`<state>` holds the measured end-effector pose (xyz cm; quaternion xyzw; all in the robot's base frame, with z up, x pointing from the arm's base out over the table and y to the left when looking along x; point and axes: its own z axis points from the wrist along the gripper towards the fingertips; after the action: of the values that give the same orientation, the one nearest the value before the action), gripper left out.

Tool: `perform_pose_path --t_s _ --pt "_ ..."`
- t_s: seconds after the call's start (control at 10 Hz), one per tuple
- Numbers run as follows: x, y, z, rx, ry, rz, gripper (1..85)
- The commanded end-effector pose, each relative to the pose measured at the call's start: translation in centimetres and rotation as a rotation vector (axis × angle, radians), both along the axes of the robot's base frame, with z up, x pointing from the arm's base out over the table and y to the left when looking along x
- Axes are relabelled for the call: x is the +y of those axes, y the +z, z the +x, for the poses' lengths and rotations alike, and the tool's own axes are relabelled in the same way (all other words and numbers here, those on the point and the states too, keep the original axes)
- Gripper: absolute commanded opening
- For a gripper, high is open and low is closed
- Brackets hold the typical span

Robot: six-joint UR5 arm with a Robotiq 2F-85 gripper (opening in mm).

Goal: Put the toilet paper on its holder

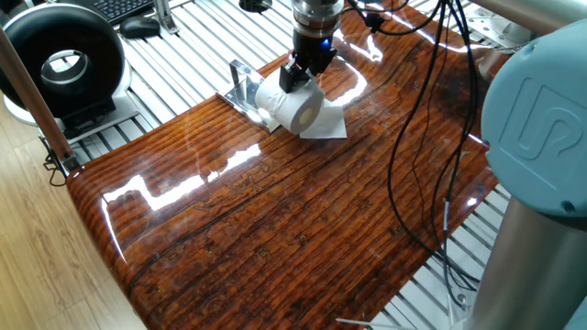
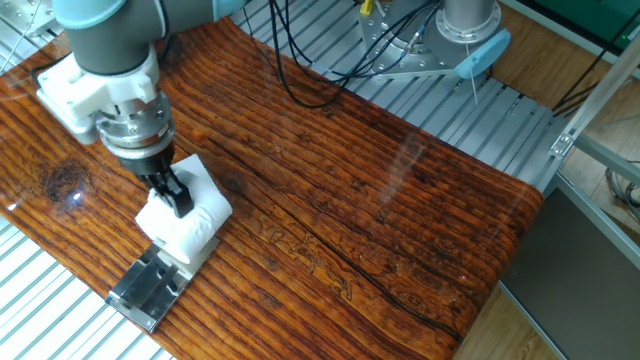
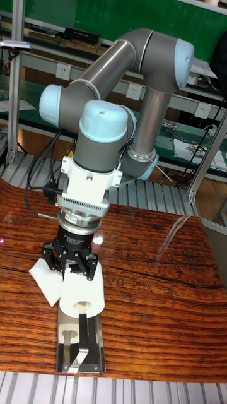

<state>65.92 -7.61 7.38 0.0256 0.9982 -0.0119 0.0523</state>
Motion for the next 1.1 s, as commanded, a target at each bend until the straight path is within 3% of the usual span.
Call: perform_pose_path --t_s 0.0,0.5,1.0 --pt "-0.2 0.5 1.9 0.013 0.019 -0.002 1.0" --pt "-0.3 -0.4 3.6 0.009 0.035 -0.013 1.0" --pt "-1.2 -0.2 3.2 0.019 0.021 -0.039 1.0"
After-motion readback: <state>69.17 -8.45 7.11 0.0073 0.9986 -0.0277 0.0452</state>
